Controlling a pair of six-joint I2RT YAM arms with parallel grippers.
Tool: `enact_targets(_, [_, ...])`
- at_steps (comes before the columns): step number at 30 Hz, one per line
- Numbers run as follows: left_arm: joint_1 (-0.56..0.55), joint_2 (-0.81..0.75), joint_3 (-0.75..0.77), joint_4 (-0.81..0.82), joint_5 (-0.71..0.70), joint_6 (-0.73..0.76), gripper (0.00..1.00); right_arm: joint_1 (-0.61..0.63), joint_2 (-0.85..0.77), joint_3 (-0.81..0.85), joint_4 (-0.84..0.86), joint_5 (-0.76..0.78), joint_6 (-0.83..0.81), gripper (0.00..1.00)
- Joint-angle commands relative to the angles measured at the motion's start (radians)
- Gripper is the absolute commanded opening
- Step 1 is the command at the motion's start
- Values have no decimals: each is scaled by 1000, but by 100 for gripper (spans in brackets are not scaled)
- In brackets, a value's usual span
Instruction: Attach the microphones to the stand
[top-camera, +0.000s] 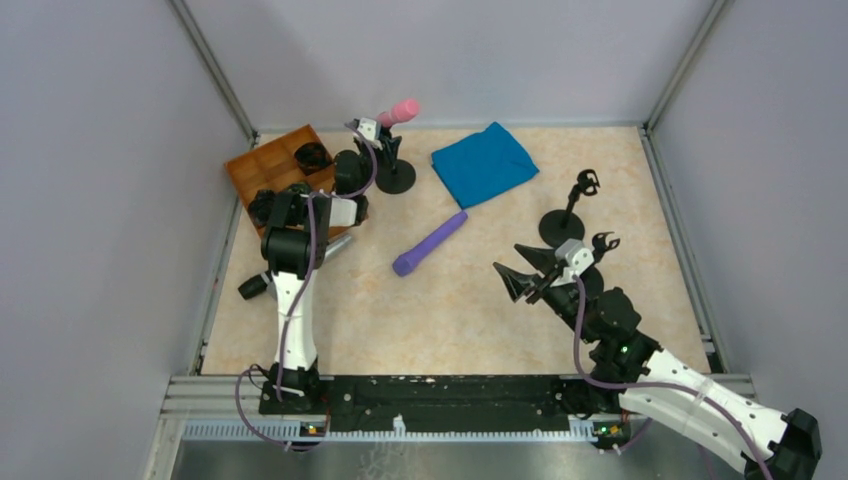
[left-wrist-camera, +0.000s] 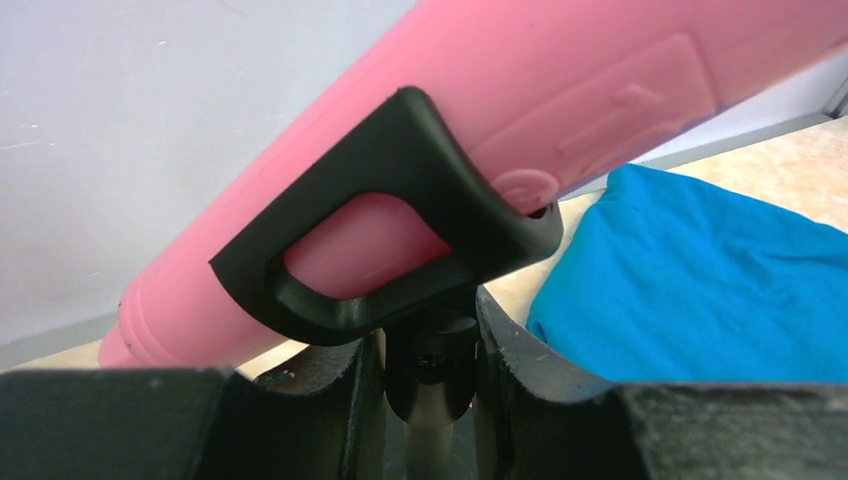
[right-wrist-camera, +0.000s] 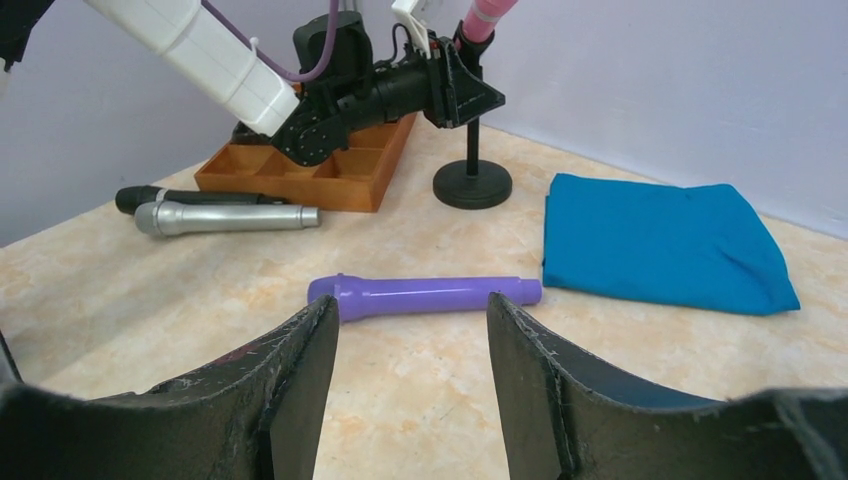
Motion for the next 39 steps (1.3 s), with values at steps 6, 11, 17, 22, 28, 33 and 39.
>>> enact_targets(6, [4,-55,-58,163,-60,-13,60,20,-22,7,5,3,4,56])
enact_targets(11, [2,-140,-171,202,-50,-17,68,19,-19,8,11,8,6,56])
enact_targets(17, [-4,-279,-333,245,-74,-28,83,19,-10,2,22,19,20,56])
enact_targets(22, [-11,-445,-551,231,-72,-130,83,20,2,7,9,71,60,55])
enact_targets(28, [-41,-634,-773,199,-18,-313,78,18,45,40,-45,194,156,54])
enact_targets(33, [-185,-857,-804,-177,-106,-169,79,18,113,95,-120,239,152,54])
enact_targets(39, [-283,-970,-791,-555,-128,-146,81,17,157,120,-125,231,142,55])
